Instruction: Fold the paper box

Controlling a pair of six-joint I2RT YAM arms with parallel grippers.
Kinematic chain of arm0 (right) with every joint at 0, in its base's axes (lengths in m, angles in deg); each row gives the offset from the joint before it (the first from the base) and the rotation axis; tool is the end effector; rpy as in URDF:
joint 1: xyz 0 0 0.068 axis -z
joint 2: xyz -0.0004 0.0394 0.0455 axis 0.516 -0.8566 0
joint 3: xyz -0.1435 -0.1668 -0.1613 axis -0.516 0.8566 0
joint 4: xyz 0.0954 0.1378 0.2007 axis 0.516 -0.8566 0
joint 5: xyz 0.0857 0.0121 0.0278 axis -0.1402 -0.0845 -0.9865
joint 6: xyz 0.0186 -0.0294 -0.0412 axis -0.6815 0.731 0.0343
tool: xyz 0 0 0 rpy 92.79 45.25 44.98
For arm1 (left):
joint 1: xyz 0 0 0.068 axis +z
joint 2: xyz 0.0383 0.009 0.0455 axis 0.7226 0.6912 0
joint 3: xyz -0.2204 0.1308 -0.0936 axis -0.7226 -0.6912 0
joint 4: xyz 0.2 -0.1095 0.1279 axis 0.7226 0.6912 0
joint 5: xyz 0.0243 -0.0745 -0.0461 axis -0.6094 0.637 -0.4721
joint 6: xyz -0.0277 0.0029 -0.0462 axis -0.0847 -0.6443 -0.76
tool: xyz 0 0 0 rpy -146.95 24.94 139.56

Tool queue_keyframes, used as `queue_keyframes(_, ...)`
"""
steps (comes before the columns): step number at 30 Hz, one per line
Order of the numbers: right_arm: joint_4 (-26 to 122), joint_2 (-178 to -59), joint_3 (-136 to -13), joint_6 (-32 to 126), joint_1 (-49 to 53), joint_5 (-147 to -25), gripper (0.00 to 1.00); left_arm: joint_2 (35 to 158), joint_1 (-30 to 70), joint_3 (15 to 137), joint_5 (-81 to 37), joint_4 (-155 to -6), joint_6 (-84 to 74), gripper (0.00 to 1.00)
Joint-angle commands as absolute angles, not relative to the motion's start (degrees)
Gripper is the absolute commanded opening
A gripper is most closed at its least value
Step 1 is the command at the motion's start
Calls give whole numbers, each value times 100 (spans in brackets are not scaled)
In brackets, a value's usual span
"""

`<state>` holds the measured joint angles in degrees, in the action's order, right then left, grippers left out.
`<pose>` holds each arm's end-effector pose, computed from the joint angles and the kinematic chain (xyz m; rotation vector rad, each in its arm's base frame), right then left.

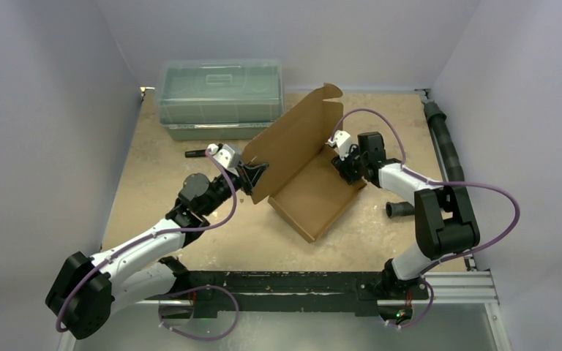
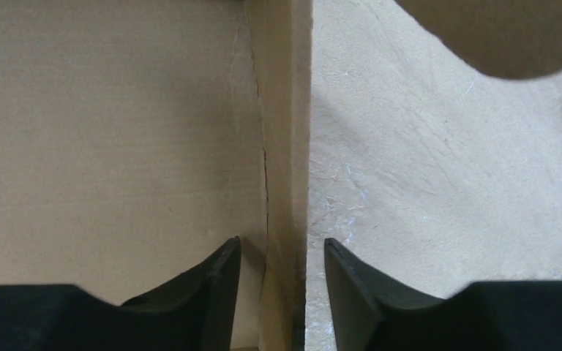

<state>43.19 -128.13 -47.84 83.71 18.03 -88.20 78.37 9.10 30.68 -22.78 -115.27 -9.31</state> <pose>0.3110 0.0786 0.1816 -0.9426 2.1716 0.0734 0.1789 -0.1417 0.2727 0.3981 1.4758 -0.8385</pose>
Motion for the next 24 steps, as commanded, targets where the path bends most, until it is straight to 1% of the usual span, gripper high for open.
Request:
queue_keyframes(1, 4406, -12558, -4829, 8316, 1853, -9213, 54, 7683, 895, 3194, -2207, -11894, -857, 0)
queue_keyframes(4, 4503, -12505, -4945, 8254, 1854, -9335, 57, 7741, 896, 3274, -2070, -11881, -861, 0)
queue_keyframes(6, 4605, -12562, -5074, 8119, 1846, -9278, 54, 7770, 895, 3340, -2026, -11829, -868, 0)
queue_keyframes(10, 4816, -12639, -5076, 8002, 1845, -9088, 37, 7776, 892, 3391, -2033, -11796, -887, 0)
queue_keyframes(13, 5000, -12719, -5053, 7996, 1833, -9062, 27, 7779, 892, 3424, -2027, -11781, -907, 0)
queue_keyframes(14, 5049, -12714, -5017, 7995, 1826, -9025, 20, 7792, 894, 3428, -2017, -11785, -915, 0)
queue_keyframes(16, 5149, -12677, -4950, 7958, 1815, -8892, 1, 7813, 894, 3437, -2007, -11780, -925, 0)
queue_keyframes(17, 5210, -12651, -4923, 7914, 1816, -8821, 0, 7822, 893, 3437, -2007, -11782, -933, 0)
queue_keyframes(20, 5215, -12630, -4902, 7878, 1817, -8895, 0, 7840, 895, 3446, -2011, -11807, -918, 0)
queue_keyframes(21, 5108, -12645, -4940, 7891, 1819, -8994, 10, 7842, 892, 3451, -2019, -11801, -886, 0)
queue_keyframes(23, 4954, -12562, -4984, 7932, 1840, -9144, 43, 7858, 899, 3485, -2048, -11737, -780, 0)
queue_keyframes(24, 4889, -12456, -4988, 7956, 1889, -9220, 55, 7878, 905, 3510, -2095, -11673, -710, 0)
